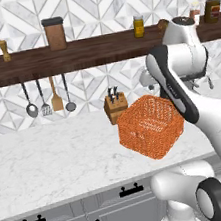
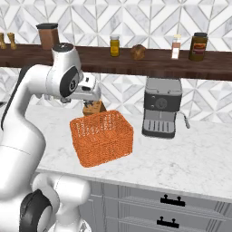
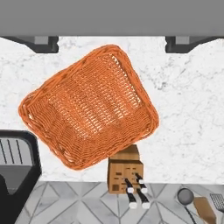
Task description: Open the cabinet, pick up the bread from the cabinet and place it in the basket. Then move the basket to the dining counter.
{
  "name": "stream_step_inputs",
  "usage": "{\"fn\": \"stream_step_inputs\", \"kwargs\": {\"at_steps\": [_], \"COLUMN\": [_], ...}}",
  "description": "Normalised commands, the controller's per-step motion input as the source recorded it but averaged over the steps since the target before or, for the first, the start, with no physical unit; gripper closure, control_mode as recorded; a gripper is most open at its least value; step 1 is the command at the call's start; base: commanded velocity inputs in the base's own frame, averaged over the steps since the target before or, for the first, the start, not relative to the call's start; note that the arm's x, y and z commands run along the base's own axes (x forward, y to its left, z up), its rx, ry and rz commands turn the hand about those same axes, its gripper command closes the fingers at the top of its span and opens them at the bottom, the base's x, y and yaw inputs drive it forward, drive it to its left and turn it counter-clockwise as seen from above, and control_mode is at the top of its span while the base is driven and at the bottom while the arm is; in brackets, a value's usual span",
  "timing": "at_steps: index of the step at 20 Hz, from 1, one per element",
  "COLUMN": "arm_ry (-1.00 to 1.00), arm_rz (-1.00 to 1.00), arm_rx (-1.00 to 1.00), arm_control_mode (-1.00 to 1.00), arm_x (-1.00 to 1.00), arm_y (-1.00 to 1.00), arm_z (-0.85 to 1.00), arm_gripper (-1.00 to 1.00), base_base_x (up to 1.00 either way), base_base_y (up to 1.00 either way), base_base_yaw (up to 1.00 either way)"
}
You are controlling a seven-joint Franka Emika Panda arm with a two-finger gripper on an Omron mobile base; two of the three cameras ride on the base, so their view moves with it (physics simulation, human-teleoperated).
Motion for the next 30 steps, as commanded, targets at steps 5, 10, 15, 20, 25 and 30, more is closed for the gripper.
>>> {"fn": "stream_step_inputs", "kwargs": {"at_steps": [5,10,15,20,25,30], "arm_ry": [-0.28,-0.22,-0.14,-0.04,0.06,0.04], "arm_rz": [-0.10,-0.10,-0.13,-0.13,-0.10,0.00], "arm_rx": [-0.05,-0.01,-0.02,0.00,0.01,0.04], "arm_control_mode": [-1.00,-1.00,-1.00,-1.00,-1.00,-1.00], "arm_x": [-0.40,-0.18,0.00,0.29,0.93,0.96], "arm_y": [-0.25,-0.37,-0.33,-0.38,-0.49,-0.32], "arm_z": [0.67,0.73,0.63,0.34,0.00,0.15], "arm_gripper": [-1.00,-1.00,-1.00,-1.00,-1.00,-1.00], "base_base_x": [0.00,0.00,0.00,0.00,0.00,0.00], "base_base_y": [0.00,0.00,0.00,0.00,0.00,0.00], "base_base_yaw": [0.00,0.00,0.00,0.00,0.00,0.00]}}
